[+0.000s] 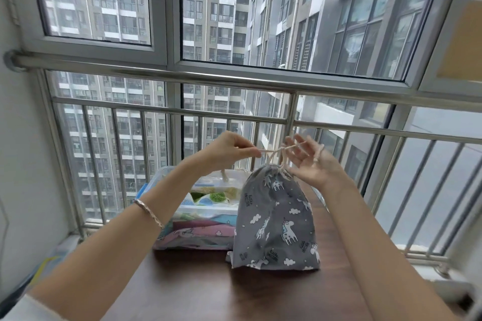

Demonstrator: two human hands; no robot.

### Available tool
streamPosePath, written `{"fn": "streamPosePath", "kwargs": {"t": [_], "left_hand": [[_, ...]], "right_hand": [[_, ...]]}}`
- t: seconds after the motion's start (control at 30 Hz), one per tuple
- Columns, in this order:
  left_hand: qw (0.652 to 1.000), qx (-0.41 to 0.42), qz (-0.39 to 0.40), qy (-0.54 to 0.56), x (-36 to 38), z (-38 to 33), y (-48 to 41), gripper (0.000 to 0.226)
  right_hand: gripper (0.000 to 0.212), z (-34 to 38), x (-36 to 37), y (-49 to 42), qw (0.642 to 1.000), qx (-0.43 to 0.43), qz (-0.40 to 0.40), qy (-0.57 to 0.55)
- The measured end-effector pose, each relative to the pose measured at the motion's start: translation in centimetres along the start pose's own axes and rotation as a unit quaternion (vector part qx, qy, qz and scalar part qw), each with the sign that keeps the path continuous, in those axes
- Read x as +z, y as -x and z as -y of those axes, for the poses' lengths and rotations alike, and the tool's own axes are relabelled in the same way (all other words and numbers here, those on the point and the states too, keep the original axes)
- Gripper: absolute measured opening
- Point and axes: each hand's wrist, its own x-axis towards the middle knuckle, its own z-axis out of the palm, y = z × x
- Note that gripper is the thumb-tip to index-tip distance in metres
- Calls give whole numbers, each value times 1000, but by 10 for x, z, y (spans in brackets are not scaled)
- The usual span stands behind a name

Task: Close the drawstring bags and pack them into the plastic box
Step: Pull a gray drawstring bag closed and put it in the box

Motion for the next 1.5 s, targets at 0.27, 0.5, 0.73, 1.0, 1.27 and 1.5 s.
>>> {"fn": "streamPosePath", "kwargs": {"t": [0.27, 0.5, 0.73, 1.0, 1.27, 1.5], "left_hand": [[945, 22, -142, -295, -26, 34, 0, 22], [975, 90, -77, -190, -22, 22, 11, 14], [996, 59, -54, 47, -13, 12, 14, 16], [978, 45, -120, 162, 4, 12, 1, 20], [989, -92, -75, 91, 30, -10, -31, 34], [993, 59, -76, -72, 64, 11, -16, 92]], "right_hand": [[47, 12, -14, -24, 947, 119, -19, 298], [47, 34, 14, -45, 909, 291, 152, 257], [50, -2, 38, -47, 676, 246, 5, 695], [23, -4, 54, -32, 557, 255, 76, 787], [36, -13, 44, -11, 781, 72, 205, 586], [27, -27, 26, -1, 888, 2, 120, 444]]}}
